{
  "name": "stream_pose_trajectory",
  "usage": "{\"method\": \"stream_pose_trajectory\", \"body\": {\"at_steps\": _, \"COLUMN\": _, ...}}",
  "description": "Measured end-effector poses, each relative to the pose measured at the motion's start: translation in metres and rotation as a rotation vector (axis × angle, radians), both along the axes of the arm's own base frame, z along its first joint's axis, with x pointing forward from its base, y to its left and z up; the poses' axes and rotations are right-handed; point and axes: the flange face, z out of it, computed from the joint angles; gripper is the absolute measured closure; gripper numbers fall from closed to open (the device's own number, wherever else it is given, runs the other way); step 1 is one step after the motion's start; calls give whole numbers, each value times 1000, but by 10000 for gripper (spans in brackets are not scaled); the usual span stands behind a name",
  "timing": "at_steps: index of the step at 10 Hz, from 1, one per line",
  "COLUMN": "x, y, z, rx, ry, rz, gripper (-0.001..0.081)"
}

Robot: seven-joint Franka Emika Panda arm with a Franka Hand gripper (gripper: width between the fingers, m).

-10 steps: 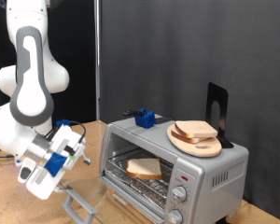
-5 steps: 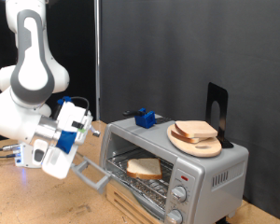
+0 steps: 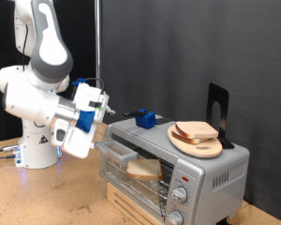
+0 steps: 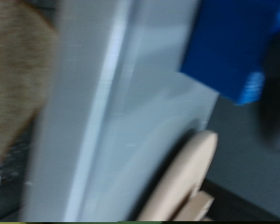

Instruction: Make a piece of toast with the oven

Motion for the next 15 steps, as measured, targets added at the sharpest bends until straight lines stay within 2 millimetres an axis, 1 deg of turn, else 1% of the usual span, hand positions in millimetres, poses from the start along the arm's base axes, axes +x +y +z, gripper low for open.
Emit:
{"method": "stream_pose_trajectory", "body": {"at_steps": 2, "x": -4, "y": 24, "z": 18, "rx": -10, "ry": 3, "rz": -1, "gripper": -2}}
{"method": "stream_pose_trajectory", "body": {"at_steps": 4, "x": -9, "y": 42, "z": 37, "rx": -73, "ry": -9, "rz": -58, "gripper": -2}}
{"method": "stream_pose_trajectory", "body": {"at_steps": 5, "x": -14, "y": 46, "z": 46, "rx": -110, "ry": -11, "rz": -95, "gripper": -2}}
{"method": "stream_pose_trajectory", "body": {"at_steps": 6, "x": -20, "y": 45, "z": 52, "rx": -129, "ry": 2, "rz": -123, "gripper": -2}}
{"method": "stream_pose_trajectory", "body": {"at_steps": 7, "x": -25, "y": 40, "z": 55, "rx": -144, "ry": 20, "rz": -138, "gripper": -2}}
{"method": "stream_pose_trajectory", "body": {"at_steps": 8, "x": -30, "y": 29, "z": 58, "rx": -161, "ry": 33, "rz": -153, "gripper": -2}}
{"method": "stream_pose_trajectory", "body": {"at_steps": 9, "x": -35, "y": 18, "z": 59, "rx": -173, "ry": 42, "rz": -161, "gripper": -2}}
{"method": "stream_pose_trajectory", "body": {"at_steps": 11, "x": -42, "y": -12, "z": 62, "rx": -175, "ry": 45, "rz": -203, "gripper": -2}}
{"method": "stream_pose_trajectory", "body": {"at_steps": 12, "x": -44, "y": -21, "z": 63, "rx": -177, "ry": 46, "rz": -222, "gripper": -2}}
{"method": "stream_pose_trajectory", "body": {"at_steps": 13, "x": -42, "y": -19, "z": 65, "rx": -167, "ry": 44, "rz": -207, "gripper": -2}}
{"method": "stream_pose_trajectory", "body": {"at_steps": 14, "x": -44, "y": -18, "z": 67, "rx": -151, "ry": 57, "rz": -128, "gripper": -2}}
{"method": "stream_pose_trajectory", "body": {"at_steps": 15, "x": -49, "y": -26, "z": 68, "rx": -122, "ry": 86, "rz": -42, "gripper": -2}}
